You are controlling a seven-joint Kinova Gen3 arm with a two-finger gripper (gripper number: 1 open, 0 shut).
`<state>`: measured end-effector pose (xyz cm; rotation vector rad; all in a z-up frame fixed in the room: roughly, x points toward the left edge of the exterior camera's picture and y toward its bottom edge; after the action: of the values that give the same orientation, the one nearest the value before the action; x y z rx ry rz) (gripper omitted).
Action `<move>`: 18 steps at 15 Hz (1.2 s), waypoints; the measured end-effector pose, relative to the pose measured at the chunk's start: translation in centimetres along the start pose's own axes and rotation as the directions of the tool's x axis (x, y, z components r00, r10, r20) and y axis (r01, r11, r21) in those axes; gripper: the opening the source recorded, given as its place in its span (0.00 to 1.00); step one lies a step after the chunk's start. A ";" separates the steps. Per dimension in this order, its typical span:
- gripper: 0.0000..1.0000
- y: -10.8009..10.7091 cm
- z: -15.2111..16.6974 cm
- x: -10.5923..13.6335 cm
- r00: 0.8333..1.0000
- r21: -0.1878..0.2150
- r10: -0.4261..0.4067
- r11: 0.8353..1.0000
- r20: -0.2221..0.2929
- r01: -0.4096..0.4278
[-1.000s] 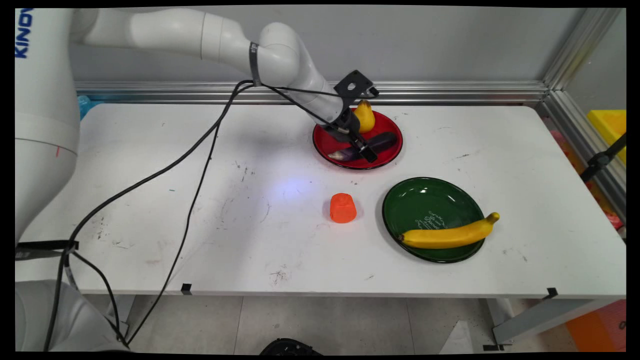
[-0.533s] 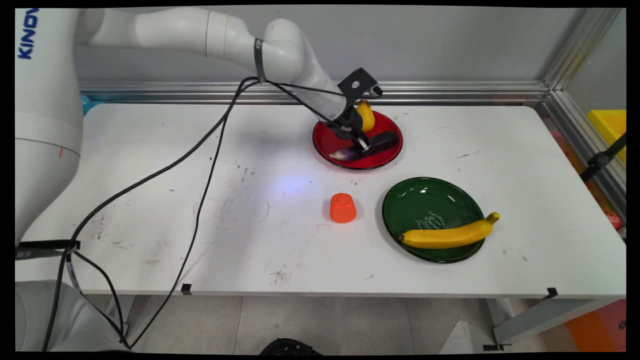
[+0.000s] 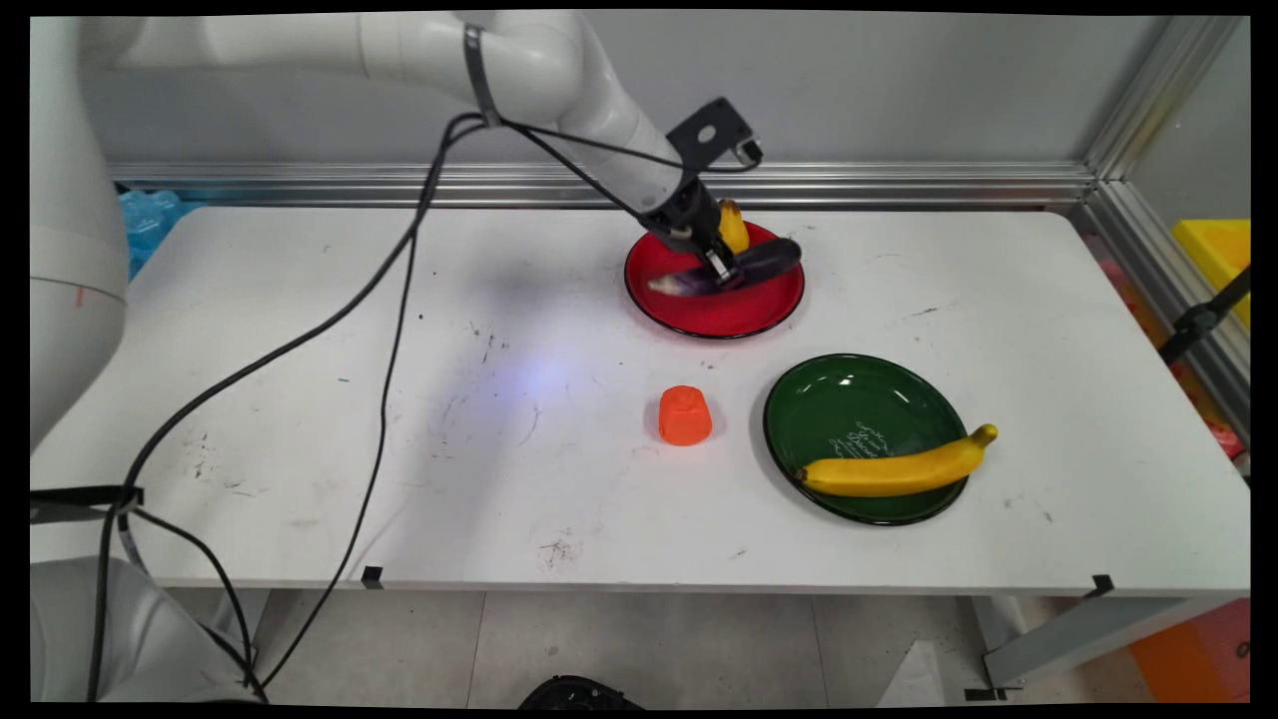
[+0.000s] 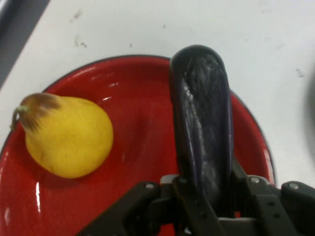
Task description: Place the picked object on the table
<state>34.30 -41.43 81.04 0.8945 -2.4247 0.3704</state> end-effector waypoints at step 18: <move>0.00 12.2 -14.2 -3.5 0.947 -0.224 0.313 0.930 0.073 -0.290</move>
<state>33.87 -24.61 89.88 0.4589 -2.6469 0.1713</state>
